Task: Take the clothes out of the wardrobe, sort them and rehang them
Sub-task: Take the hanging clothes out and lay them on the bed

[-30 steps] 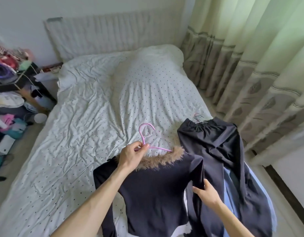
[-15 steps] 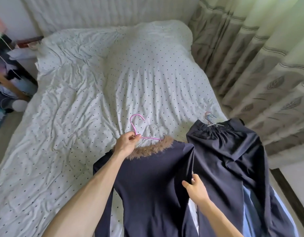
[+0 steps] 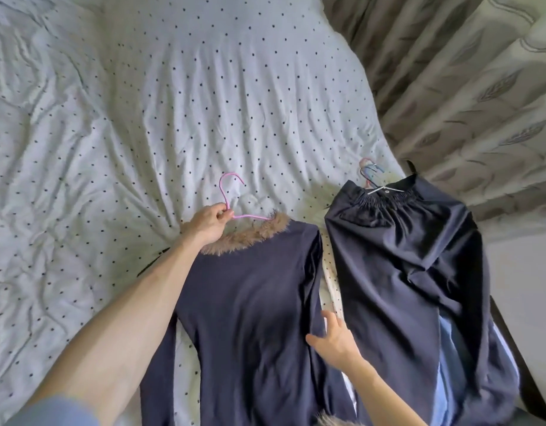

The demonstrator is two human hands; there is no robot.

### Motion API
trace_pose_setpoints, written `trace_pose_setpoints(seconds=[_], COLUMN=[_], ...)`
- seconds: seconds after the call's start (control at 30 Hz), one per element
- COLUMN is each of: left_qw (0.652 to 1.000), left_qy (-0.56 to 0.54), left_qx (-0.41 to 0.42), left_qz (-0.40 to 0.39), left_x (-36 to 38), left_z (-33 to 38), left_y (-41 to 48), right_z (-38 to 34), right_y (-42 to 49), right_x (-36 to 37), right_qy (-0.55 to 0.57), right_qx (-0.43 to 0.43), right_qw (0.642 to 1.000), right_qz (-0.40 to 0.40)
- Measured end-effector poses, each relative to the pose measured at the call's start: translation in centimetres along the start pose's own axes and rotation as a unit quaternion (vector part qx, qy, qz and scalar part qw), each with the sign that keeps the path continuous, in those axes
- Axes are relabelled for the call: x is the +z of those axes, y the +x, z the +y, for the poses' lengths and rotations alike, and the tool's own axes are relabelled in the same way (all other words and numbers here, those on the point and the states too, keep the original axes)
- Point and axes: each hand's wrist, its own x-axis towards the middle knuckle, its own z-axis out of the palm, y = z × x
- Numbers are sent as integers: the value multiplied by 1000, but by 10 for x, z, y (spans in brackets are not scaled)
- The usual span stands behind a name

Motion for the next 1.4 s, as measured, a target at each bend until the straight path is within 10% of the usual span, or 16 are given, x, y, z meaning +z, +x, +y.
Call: trace_pose_setpoints(seconds=[0.37, 0.53, 1.0, 1.4], left_qw=[955, 919, 963, 947], left_qy=[-21, -48, -86, 203], left_qx=[-208, -378, -245, -152], left_qz=[209, 99, -75, -198], left_x=[92, 137, 169, 206], left_z=[-103, -178, -124, -18], left_y=[-97, -243, -330, -379], right_z=[36, 55, 105, 181], right_y=[-3, -25, -87, -181], right_x=[48, 64, 86, 41], right_qy=[-47, -61, -164, -51], right_qx=[37, 79, -8, -122], right_qw=[998, 995, 986, 991], right_qz=[-5, 17, -14, 14])
